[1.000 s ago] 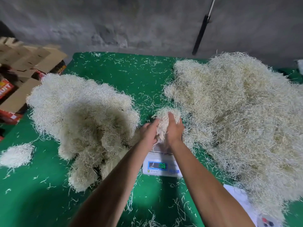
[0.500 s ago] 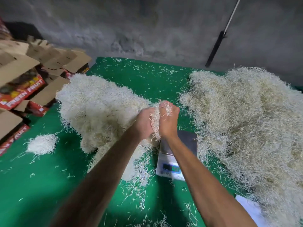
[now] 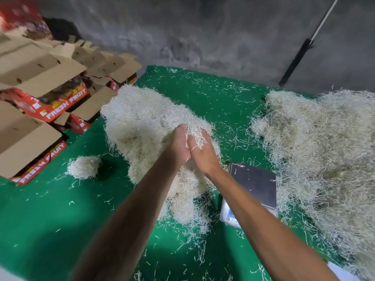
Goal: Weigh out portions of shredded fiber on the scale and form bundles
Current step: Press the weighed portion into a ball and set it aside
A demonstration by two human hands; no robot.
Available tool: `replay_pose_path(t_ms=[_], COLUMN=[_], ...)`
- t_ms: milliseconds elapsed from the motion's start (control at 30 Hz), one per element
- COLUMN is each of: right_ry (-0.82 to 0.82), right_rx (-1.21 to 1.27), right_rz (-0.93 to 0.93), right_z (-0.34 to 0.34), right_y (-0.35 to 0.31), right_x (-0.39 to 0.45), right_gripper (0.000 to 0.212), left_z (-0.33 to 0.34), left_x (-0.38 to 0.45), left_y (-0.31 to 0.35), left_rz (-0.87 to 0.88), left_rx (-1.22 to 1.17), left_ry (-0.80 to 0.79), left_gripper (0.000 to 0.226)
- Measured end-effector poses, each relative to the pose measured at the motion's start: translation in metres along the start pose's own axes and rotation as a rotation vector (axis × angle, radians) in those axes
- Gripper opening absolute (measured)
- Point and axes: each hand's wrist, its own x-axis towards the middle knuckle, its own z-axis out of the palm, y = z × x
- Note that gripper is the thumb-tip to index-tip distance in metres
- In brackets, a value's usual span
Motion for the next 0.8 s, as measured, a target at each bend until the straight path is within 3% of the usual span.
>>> replay_pose_path(t_ms=[100,167,267,333,433,533,600,700,800], right_ry=[-0.052,-0.043,-0.018,-0.026,-0.187,-0.052,0.036,-0.059,-0.145], right_rx=[-0.481,-0.644,-0.513,-0.415,-0.378,-0.920,-1.120,-1.068,-0.834], right_rz=[-0.188,-0.261,-0.312,-0.279,-0.125,-0.168,-0.196,-0.197,-0.238], right_z=[0.009,0.018,0.043,0.058,0.068,0.063,0.054,0.043,0.024], right_y=[-0.013,-0.020,-0.029,-0.024,-0.005,0.011,0.009,0.010,0.009], right_x=[0.022,0.037,0.051,0.059,0.067,0.084,0.093,0.094,0.080], right_gripper=[0.063,0.052,0.044,0.064,0.083,0.086,0.062,0.047,0.068], left_z=[-0.017,-0.027,-0.054,-0.076,-0.099,-0.113,-0.117,-0.107,-0.078], left_x=[0.022,0.032,0.040,0.043,0.046,0.051,0.051,0.046,0.036], left_y=[0.014,0.015,0.018,0.024,0.024,0.010,0.003,-0.001,0.000], left_rz=[0.032,0.277,0.568,0.655,0.589,0.560,0.577,0.665,0.743], left_rx=[0.233,0.553,0.885,1.028,0.898,1.058,1.098,1.100,1.034], left_ry=[0.166,0.306,0.477,0.562,0.428,0.362,0.334,0.317,0.244], left_gripper=[0.026,0.035,0.050,0.046,0.028,0.021,0.028,0.034,0.030])
